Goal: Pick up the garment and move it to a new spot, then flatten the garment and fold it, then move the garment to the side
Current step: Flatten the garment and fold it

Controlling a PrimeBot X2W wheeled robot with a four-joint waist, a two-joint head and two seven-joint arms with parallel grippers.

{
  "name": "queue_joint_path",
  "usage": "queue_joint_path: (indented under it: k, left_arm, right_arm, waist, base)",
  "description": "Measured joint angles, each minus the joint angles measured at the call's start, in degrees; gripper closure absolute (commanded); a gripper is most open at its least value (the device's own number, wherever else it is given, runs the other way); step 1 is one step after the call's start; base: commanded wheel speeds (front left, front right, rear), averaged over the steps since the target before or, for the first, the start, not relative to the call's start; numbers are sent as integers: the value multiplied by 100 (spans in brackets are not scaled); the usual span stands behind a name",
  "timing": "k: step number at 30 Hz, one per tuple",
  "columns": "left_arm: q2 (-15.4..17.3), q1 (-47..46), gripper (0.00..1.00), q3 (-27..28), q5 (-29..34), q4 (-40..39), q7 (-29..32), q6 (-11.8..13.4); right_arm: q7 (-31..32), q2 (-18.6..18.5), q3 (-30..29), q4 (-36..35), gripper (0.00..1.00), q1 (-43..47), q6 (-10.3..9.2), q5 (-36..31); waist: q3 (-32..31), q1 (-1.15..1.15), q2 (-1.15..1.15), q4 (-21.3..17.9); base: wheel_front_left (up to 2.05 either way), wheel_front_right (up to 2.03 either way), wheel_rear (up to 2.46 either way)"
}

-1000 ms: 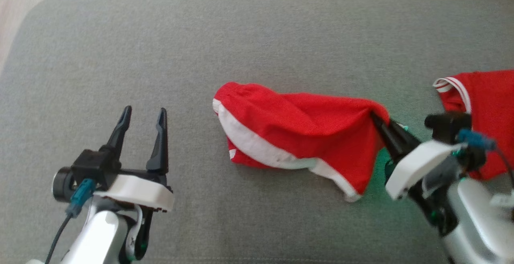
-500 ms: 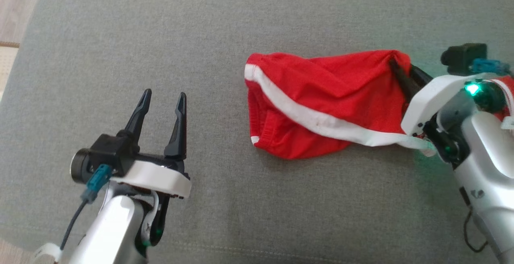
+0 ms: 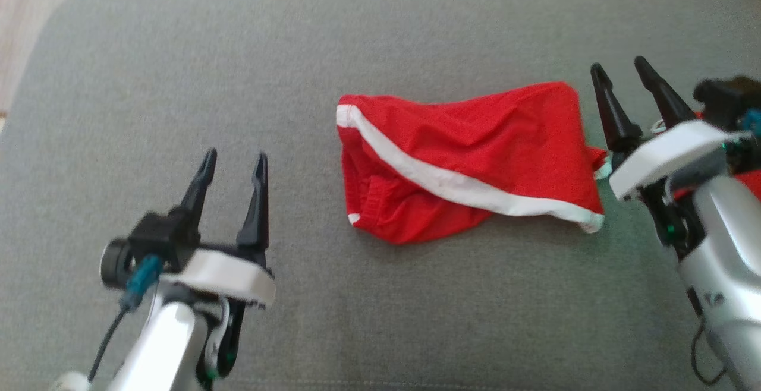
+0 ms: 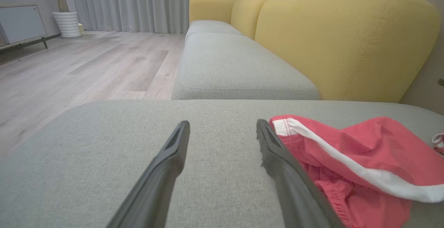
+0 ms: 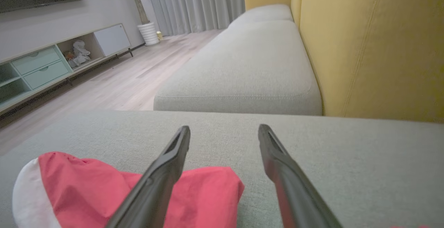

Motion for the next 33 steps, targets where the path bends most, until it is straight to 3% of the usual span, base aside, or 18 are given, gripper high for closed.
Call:
queue_joint_path:
  k: [6, 14, 24, 33]
  left_arm:
    - [82, 415, 0, -1, 0, 14, 0, 56]
    - [272, 667, 0, 38, 0, -119, 30, 116]
    - [404, 1034, 0, 109, 0, -343, 170, 258]
    - [483, 1096, 0, 113, -26, -443, 230, 309]
  right_arm:
    - [-152, 102, -608, -703, 0, 712, 0, -803]
    - [255, 882, -1537, -2164, 0, 2346, 0, -1791]
    - [747, 1490, -1949, -3540, 0, 3656, 0, -2123]
    - [923, 1613, -2027, -3906, 0, 3822, 0, -2132]
  waist:
    - [-347, 0, 0, -160]
    - [-661, 0, 0, -289]
    - [-907, 0, 0, -414]
    - [-928, 0, 0, -451]
  base:
    - [0, 0, 0]
    - [0, 0, 0]
    - [0, 0, 0]
    - [0, 0, 0]
